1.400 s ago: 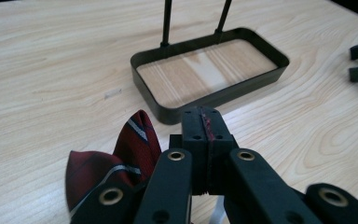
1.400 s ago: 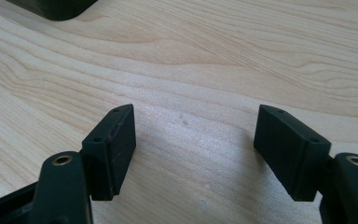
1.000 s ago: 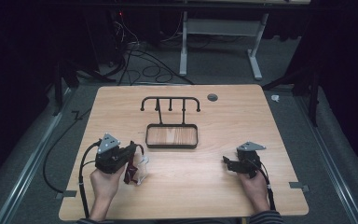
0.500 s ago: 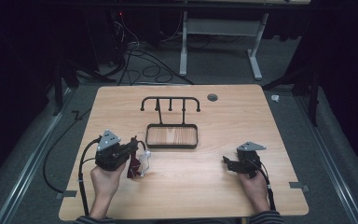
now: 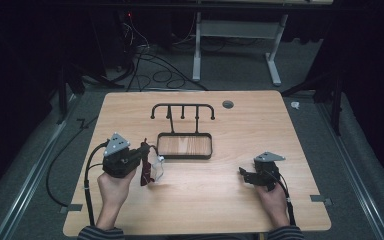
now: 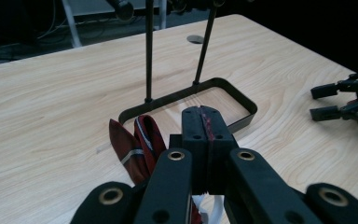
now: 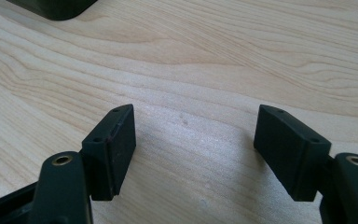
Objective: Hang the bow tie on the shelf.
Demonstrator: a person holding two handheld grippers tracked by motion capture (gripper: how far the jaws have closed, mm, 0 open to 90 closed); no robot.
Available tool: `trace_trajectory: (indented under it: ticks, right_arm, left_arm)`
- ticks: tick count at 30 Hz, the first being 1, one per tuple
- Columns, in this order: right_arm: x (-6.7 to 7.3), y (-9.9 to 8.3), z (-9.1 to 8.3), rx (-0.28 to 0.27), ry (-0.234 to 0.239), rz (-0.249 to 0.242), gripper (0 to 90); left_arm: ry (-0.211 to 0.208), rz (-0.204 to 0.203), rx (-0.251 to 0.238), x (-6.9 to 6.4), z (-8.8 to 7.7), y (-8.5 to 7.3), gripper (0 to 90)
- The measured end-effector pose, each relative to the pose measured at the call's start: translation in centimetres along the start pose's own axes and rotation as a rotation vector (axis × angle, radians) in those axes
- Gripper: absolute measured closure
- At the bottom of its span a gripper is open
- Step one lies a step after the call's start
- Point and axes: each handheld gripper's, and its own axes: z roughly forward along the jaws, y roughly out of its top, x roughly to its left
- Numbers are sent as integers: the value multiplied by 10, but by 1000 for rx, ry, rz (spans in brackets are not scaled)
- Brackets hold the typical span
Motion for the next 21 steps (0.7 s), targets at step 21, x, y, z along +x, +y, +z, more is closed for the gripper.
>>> trace_trajectory:
  ticks: [21]
  right_arm:
    - [0, 0, 0, 0, 0, 2, 307]
  left_arm:
    - [-21, 12, -7, -1, 7, 21, 896]
